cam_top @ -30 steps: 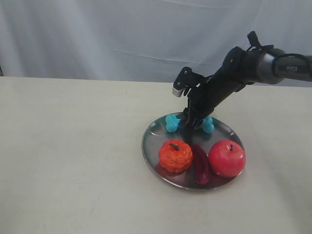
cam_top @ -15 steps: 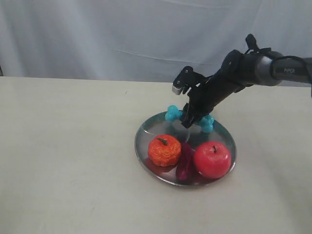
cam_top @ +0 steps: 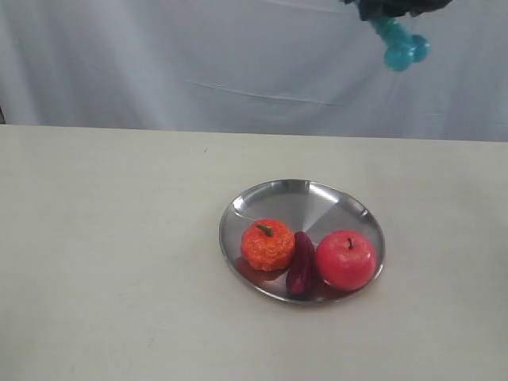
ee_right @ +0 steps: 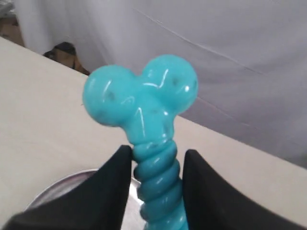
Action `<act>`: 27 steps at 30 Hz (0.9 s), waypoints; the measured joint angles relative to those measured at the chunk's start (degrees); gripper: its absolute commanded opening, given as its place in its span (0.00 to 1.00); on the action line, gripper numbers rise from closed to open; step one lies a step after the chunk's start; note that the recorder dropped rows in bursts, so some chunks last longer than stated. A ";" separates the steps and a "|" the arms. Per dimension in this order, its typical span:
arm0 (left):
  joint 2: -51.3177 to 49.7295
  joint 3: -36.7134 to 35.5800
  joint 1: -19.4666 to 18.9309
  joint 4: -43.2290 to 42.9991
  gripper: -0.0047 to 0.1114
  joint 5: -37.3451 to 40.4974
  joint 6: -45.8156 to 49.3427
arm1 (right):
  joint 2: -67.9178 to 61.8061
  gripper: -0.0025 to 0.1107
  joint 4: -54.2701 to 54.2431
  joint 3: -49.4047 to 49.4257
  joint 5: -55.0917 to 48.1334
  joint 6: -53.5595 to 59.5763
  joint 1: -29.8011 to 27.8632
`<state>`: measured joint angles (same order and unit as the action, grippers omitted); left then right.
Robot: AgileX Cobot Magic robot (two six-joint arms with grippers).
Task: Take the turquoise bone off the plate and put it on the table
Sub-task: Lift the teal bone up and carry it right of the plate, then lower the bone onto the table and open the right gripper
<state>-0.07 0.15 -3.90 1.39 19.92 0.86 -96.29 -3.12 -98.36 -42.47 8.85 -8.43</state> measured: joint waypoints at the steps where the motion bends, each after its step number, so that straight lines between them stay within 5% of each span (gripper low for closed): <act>1: 0.00 0.00 0.00 0.00 0.04 0.00 0.00 | 1.10 0.02 3.44 0.00 -1.86 -3.20 0.00; 6: 0.00 0.00 0.00 0.00 0.04 0.00 0.00 | 2.97 0.02 14.77 0.00 -12.58 -11.87 -0.83; 11: 0.00 0.00 0.00 0.00 0.04 0.00 0.00 | 2.97 0.02 10.48 3.64 -14.42 -13.23 -6.58; 20: 0.00 0.00 0.00 0.00 0.04 0.00 0.00 | -3.23 0.02 5.34 18.99 -5.40 -13.31 -16.13; 27: 0.00 0.00 0.00 0.00 0.04 0.00 0.00 | -15.56 0.02 3.12 24.52 2.50 -13.35 -15.40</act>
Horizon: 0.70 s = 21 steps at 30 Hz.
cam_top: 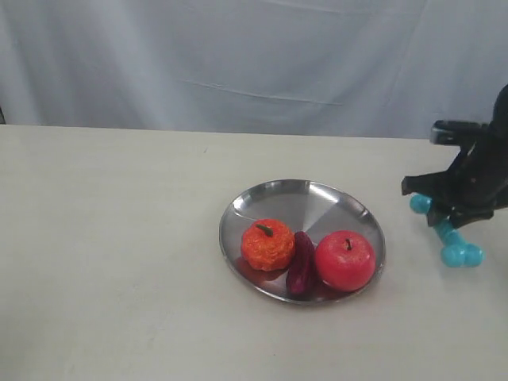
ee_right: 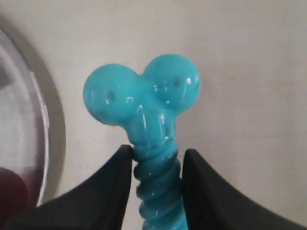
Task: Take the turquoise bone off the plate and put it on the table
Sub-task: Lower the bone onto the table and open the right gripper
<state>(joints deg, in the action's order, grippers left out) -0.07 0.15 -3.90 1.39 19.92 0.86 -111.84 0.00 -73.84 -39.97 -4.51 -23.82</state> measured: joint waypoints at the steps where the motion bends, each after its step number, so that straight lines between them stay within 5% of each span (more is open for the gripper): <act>1: 0.00 0.00 0.00 0.00 0.04 0.00 0.00 | -1.95 0.02 0.00 0.00 0.58 0.00 0.34; 11: 0.00 0.00 0.00 0.00 0.04 0.00 0.00 | -6.94 0.04 0.89 0.00 3.85 0.12 2.94; 18: 0.00 0.00 0.00 0.00 0.04 0.00 0.00 | -5.86 0.50 0.68 0.00 5.18 3.02 2.94; 21: 0.00 0.00 0.00 0.00 0.04 0.00 0.00 | -2.87 0.51 0.33 0.00 5.84 3.13 3.41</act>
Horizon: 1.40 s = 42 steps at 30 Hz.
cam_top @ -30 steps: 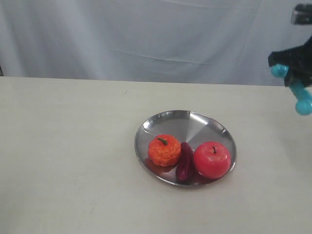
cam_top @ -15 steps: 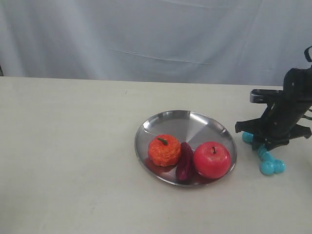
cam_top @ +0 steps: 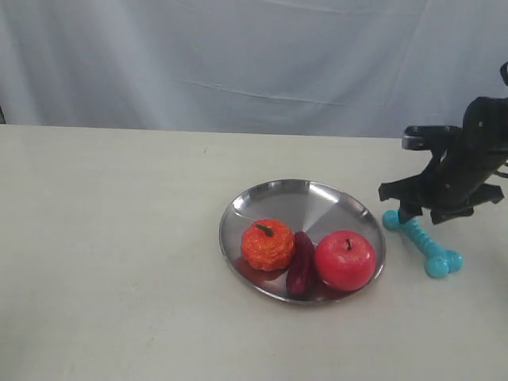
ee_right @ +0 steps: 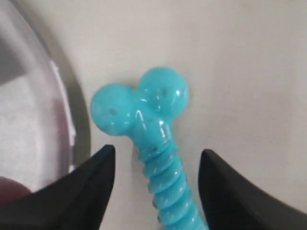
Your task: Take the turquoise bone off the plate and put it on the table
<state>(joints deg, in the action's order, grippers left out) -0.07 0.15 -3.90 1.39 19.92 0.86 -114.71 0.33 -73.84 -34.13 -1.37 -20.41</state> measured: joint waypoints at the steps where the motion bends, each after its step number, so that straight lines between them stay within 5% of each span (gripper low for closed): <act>1: 0.00 0.00 0.00 0.00 0.04 0.00 0.00 | 1.72 0.49 -0.33 0.00 -0.10 0.00 0.02; 10: 0.00 0.00 0.00 0.00 0.04 0.00 0.00 | 23.95 0.02 -0.33 0.00 -2.23 0.00 0.02; 22: 0.00 0.00 0.00 0.00 0.04 0.00 0.00 | 58.89 0.02 -0.33 1.10 -2.81 0.00 0.02; 31: 0.00 0.00 0.00 0.00 0.04 0.00 0.00 | 92.97 0.02 -2.16 36.77 23.23 0.00 0.02; 42: 0.00 0.00 0.00 0.00 0.04 0.00 0.00 | 109.99 0.02 -3.85 55.32 24.44 0.00 0.02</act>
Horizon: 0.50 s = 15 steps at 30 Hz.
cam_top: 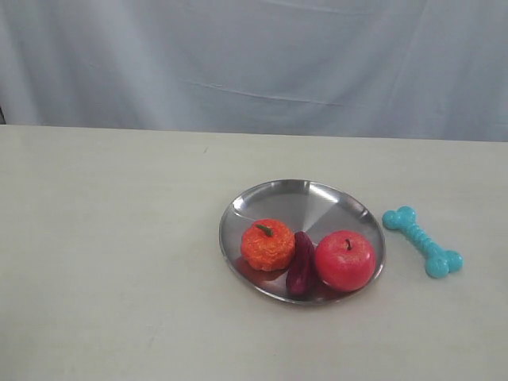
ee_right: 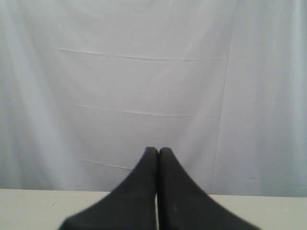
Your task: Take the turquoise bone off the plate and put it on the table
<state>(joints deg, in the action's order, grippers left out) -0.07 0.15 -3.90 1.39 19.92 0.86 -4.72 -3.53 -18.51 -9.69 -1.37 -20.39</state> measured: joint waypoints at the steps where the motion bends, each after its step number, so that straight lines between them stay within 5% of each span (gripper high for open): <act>1: 0.00 0.00 0.00 0.00 0.04 0.00 0.00 | 0.49 0.02 0.00 0.15 0.00 0.00 0.00; 15: 0.00 0.00 0.00 0.00 0.04 0.00 0.00 | 2.95 0.02 0.00 0.38 0.00 0.00 0.00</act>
<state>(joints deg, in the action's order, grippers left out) -0.07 0.15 -3.90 1.39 19.92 0.86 -1.77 -3.53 -18.14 -9.69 -1.37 -20.39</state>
